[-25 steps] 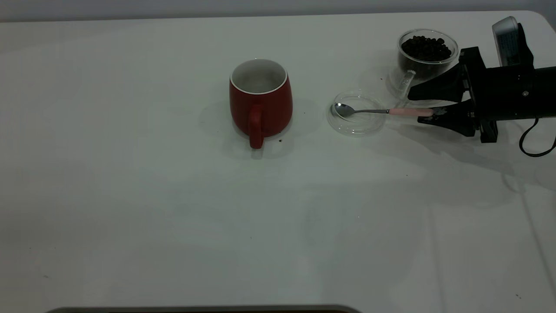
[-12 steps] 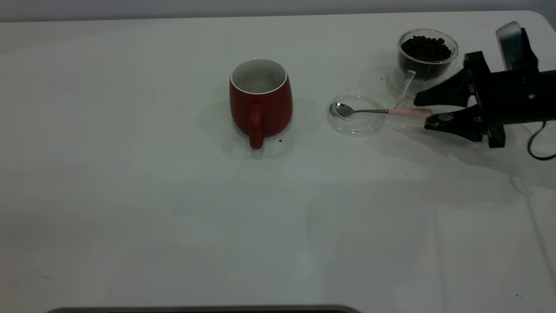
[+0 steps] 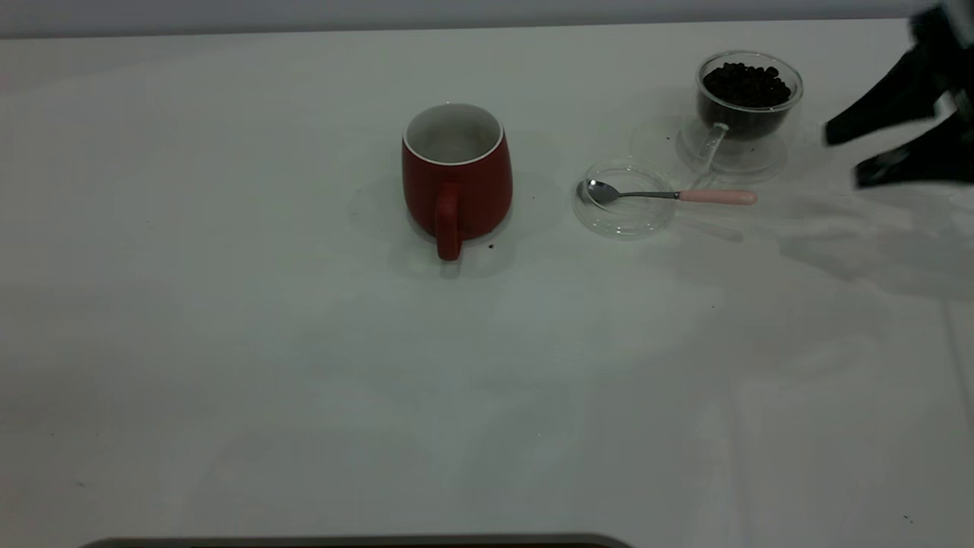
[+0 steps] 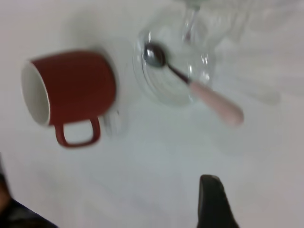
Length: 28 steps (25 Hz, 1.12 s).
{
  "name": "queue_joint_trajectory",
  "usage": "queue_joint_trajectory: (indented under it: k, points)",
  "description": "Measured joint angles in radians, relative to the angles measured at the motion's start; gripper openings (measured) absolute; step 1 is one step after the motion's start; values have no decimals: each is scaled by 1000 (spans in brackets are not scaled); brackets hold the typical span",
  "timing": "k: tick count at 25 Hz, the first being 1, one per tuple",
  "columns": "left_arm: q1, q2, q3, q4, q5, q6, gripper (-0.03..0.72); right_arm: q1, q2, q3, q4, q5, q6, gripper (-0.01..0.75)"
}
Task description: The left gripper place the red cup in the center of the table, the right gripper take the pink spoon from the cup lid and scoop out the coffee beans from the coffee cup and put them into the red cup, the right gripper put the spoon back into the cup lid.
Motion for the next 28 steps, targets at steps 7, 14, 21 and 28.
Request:
queue_joint_trajectory:
  k: [7, 14, 21, 28]
  points:
    - [0, 0, 0, 0, 0, 0, 569, 107, -395, 1, -651, 81, 592, 488]
    - [0, 0, 0, 0, 0, 0, 569, 292, -762, 66, -1106, 282, 902, 488]
    - [0, 0, 0, 0, 0, 0, 569, 328, -1102, 271, -1064, 265, 878, 488]
    - [0, 0, 0, 0, 0, -3, 569, 328, -1429, 429, -1002, 262, 722, 488]
